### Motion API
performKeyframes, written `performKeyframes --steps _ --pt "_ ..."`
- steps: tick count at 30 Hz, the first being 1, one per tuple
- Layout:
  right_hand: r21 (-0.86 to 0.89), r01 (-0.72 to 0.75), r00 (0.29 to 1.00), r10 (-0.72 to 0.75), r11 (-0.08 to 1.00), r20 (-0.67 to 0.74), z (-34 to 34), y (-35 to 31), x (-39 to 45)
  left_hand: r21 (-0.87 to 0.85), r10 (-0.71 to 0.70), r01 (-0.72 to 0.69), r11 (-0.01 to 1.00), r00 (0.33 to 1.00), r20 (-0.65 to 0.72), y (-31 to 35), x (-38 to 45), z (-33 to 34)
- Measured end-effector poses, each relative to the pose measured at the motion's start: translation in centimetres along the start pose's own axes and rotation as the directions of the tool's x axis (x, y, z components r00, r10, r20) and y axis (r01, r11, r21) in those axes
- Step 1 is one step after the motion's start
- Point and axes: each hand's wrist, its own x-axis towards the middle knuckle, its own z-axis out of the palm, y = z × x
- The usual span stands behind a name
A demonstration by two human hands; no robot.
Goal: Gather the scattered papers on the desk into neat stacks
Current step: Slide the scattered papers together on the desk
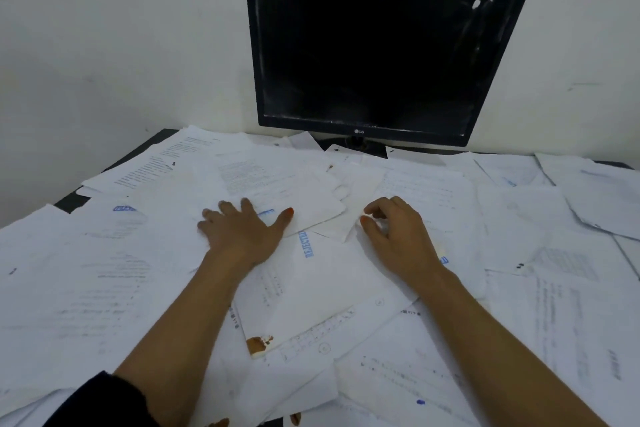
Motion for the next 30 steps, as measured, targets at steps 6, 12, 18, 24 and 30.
performKeyframes --steps 6,12,18,24,30 --pt "0.029 -0.107 0.994 0.106 0.994 0.027 -0.1 0.2 0.5 0.024 0.168 -0.167 0.986 0.960 -0.225 1.5 -2.2 -1.0" --pt "-0.090 -0.127 0.972 0.142 0.988 0.185 0.0 0.3 0.3 -0.254 -0.033 -0.054 0.966 0.944 -0.327 0.0 -0.3 -0.7" --pt "0.157 -0.214 0.976 0.206 0.964 0.065 -0.2 0.6 0.7 -0.128 -0.019 0.012 0.992 0.998 -0.053 -0.8 0.6 0.6" --pt "0.377 -0.336 0.934 0.357 0.863 0.016 -1.1 0.0 0.9 -0.236 0.212 -0.250 0.939 0.961 -0.176 -0.4 -0.7 -0.1" --pt "0.368 -0.329 0.920 0.383 0.870 -0.085 -1.3 0.6 1.0 -0.603 0.077 -0.297 0.741 0.928 -0.363 0.1 -0.6 -0.4"
